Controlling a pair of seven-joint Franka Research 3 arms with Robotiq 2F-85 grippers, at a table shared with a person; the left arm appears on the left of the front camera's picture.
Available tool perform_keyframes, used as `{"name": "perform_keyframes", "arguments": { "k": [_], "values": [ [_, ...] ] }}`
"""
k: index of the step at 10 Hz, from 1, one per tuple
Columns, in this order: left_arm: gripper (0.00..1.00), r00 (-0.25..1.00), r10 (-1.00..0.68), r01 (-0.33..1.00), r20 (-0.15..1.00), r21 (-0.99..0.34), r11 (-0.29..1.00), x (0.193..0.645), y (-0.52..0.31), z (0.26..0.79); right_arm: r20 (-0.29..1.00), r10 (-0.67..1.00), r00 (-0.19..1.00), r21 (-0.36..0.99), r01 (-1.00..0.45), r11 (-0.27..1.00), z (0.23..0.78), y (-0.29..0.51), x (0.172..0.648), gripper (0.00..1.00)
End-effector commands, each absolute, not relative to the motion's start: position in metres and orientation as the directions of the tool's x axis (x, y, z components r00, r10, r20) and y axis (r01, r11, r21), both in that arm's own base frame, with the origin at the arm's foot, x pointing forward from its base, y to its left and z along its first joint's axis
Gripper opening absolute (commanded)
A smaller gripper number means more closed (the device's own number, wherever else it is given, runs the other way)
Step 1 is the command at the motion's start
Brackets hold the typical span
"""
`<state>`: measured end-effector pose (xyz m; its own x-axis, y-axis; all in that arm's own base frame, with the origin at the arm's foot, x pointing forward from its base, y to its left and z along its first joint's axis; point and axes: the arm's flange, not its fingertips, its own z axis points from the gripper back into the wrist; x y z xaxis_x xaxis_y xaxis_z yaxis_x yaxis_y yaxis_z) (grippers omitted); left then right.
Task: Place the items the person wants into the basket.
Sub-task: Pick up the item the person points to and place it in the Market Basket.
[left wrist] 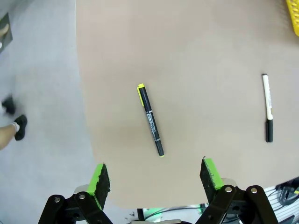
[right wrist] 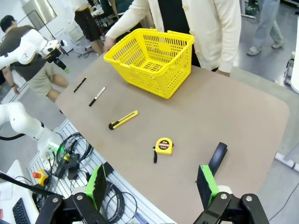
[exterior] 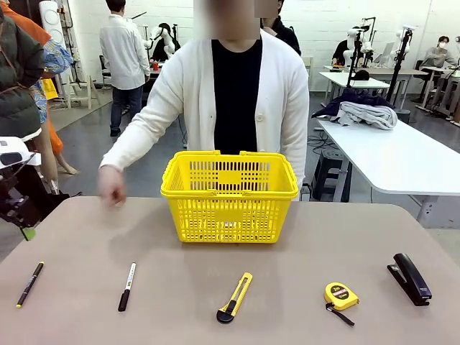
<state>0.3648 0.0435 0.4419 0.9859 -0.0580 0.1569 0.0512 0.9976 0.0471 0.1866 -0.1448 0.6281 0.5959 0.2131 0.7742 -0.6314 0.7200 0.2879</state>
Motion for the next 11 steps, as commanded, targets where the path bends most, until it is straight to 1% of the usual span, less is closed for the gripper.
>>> {"name": "perform_keyframes", "arguments": {
  "k": [1, 3, 5, 7, 9, 11],
  "values": [
    [1.00, 0.984, -0.007, 0.005, 0.181, 0.013, 1.000, 0.331, 0.042, 0.379, 0.774, 0.216, 0.596, 0.287, -0.634, 0.718, 0.627, -0.143, 0.187, 1.00],
    [1.00, 0.984, 0.012, -0.012, 0.177, -0.004, 1.000, 0.329, 0.039, 0.355, 0.774, 0.216, 0.596, 0.287, -0.634, 0.718, 0.627, -0.143, 0.187, 1.00],
    [1.00, 0.985, 0.008, -0.011, 0.174, 0.018, 1.000, 0.326, 0.035, 0.344, 0.774, 0.216, 0.596, 0.287, -0.634, 0.718, 0.627, -0.143, 0.187, 1.00],
    [1.00, 0.987, -0.023, 0.016, 0.159, 0.042, 0.999, 0.323, 0.030, 0.335, 0.774, 0.216, 0.596, 0.287, -0.634, 0.718, 0.627, -0.143, 0.187, 1.00],
    [1.00, 0.993, -0.039, 0.036, 0.113, 0.029, 0.999, 0.320, 0.024, 0.314, 0.774, 0.216, 0.596, 0.287, -0.634, 0.718, 0.627, -0.143, 0.187, 1.00],
    [1.00, 0.996, -0.029, 0.027, 0.083, 0.021, 0.999, 0.320, 0.020, 0.296, 0.774, 0.216, 0.596, 0.287, -0.634, 0.718, 0.627, -0.143, 0.187, 1.00]
  ]
}}
